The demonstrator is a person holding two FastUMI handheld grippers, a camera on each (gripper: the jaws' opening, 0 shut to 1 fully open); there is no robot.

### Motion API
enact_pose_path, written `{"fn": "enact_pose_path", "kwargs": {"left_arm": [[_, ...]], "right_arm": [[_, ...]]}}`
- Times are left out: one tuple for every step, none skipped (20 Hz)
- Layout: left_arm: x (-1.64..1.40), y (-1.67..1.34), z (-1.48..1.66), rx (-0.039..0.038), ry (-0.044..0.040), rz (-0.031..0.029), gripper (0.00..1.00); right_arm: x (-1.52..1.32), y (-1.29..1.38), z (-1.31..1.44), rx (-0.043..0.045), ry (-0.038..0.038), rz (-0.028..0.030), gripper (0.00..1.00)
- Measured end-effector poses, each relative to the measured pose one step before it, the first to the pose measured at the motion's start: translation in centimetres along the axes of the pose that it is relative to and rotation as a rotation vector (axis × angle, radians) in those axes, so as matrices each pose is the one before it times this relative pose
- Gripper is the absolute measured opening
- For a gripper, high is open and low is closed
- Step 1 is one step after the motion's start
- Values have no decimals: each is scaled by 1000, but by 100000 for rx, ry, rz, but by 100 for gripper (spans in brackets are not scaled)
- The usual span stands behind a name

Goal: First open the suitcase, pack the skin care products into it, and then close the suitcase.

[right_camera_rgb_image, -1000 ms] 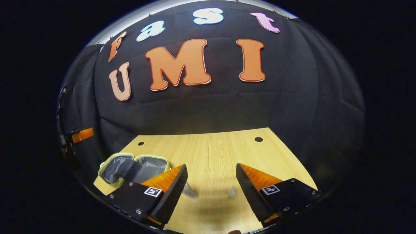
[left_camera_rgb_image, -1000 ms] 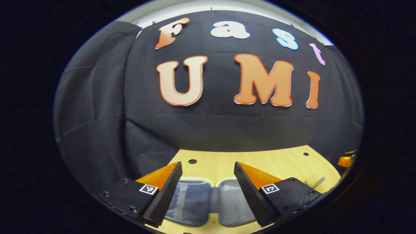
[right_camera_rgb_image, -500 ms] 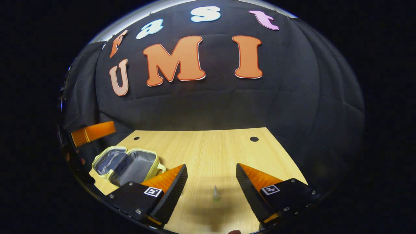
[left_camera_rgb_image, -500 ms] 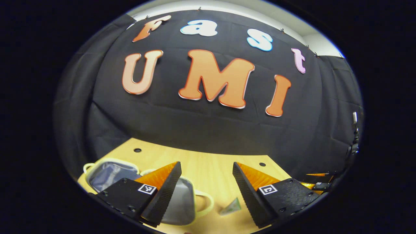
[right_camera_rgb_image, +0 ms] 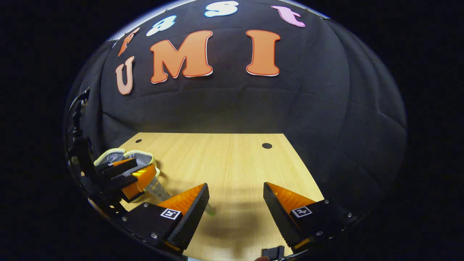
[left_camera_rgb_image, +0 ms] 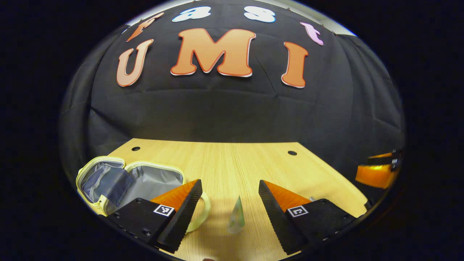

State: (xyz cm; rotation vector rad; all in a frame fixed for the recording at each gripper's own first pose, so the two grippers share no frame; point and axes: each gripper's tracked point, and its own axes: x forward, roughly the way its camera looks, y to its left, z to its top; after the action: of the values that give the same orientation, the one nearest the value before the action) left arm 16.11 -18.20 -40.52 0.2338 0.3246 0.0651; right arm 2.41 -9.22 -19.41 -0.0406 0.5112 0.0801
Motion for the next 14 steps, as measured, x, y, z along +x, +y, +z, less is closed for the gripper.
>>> {"fn": "enact_pose_path", "kwargs": {"left_arm": [[278, -675, -1754, 1911, 1974, -15, 97], [445, -383, -1298, 1487, 2210, 247, 97], [411, -135, -1300, 1140, 2236, 621, 97], [431, -193, -976, 511, 2323, 375, 97], [344, -144, -946, -73, 1322, 307, 98], [268, -67, -616, -505, 1181, 473, 98], [-41, 31, -785, -363, 1126, 786, 98], [201, -15, -535, 27, 752, 760, 98], [242, -83, -559, 22, 694, 530, 98], [220, -103, -430, 317, 723, 268, 98], [35, 148, -424, 617, 853, 1350, 89], [177, 71, -246, 497, 861, 929, 80], [108, 520, -296, 562, 495, 2760, 65], [242, -41, 63, -946, -815, -64, 51]], "right_arm": [[234, -422, -327, 304, 768, -266, 95], [203, -291, -280, 39, 524, -377, 95], [86, -360, -213, -317, 570, -321, 95], [151, -307, -393, -535, 585, -306, 95], [235, -160, -148, -553, 428, -76, 95], [172, -124, -213, -599, 468, -1, 95], [183, -93, -341, -545, 661, 12, 95], [201, -20, -107, -173, 621, 406, 95], [80, 69, -248, -33, 611, 537, 95], [73, 72, -150, -159, 744, 379, 95], [110, 94, -240, -326, 1018, 265, 96], [56, 101, -101, -314, 442, 301, 96], [113, 212, -55, -332, 299, 706, 96], [14, 202, -138, -301, 316, 520, 96]]}}
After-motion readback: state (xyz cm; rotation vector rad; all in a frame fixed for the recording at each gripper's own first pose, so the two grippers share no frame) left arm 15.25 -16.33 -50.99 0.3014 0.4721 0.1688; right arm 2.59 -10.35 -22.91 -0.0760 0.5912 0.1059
